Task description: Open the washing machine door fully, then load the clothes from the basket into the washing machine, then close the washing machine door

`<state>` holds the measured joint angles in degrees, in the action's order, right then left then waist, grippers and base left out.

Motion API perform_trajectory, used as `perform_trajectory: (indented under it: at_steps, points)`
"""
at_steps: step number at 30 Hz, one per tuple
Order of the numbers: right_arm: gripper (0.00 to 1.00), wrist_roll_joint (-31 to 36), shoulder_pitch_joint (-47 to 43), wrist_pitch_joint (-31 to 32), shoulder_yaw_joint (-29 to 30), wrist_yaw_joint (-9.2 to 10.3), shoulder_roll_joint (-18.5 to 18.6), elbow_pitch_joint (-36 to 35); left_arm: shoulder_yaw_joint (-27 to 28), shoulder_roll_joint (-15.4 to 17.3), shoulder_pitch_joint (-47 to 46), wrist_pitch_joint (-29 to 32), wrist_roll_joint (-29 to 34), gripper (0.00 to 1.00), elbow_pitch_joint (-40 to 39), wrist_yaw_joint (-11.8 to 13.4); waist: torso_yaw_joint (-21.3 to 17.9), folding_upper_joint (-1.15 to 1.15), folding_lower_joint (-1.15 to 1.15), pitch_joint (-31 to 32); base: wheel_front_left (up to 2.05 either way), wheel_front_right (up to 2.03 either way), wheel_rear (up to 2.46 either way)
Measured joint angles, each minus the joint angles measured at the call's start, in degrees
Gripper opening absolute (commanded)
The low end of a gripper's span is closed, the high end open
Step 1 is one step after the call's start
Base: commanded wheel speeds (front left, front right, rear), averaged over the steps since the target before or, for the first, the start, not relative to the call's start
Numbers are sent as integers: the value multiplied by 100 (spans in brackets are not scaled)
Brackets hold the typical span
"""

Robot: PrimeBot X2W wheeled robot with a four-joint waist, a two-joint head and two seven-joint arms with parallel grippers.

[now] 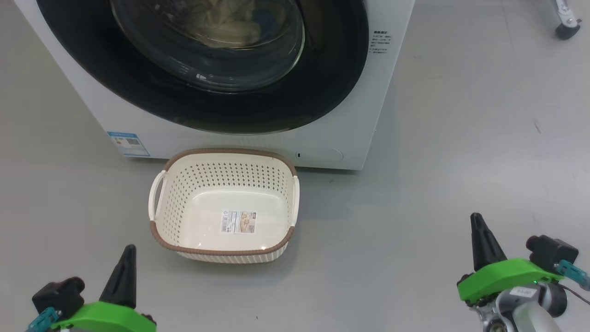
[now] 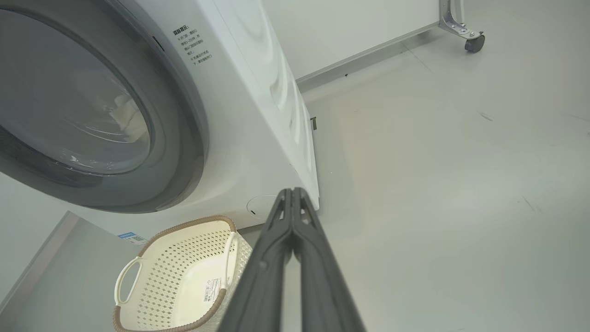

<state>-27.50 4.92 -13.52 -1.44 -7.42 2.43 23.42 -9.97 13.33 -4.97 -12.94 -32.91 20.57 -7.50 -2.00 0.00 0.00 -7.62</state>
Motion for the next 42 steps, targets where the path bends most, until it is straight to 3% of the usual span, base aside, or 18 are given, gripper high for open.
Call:
perform_trajectory:
  at_steps: [42]
  points:
    - [0,-2305,-1,683,288,0,0,-248,461,-357,2,647,-2119,0,-143,2,71,0,0,265,0,0,0]
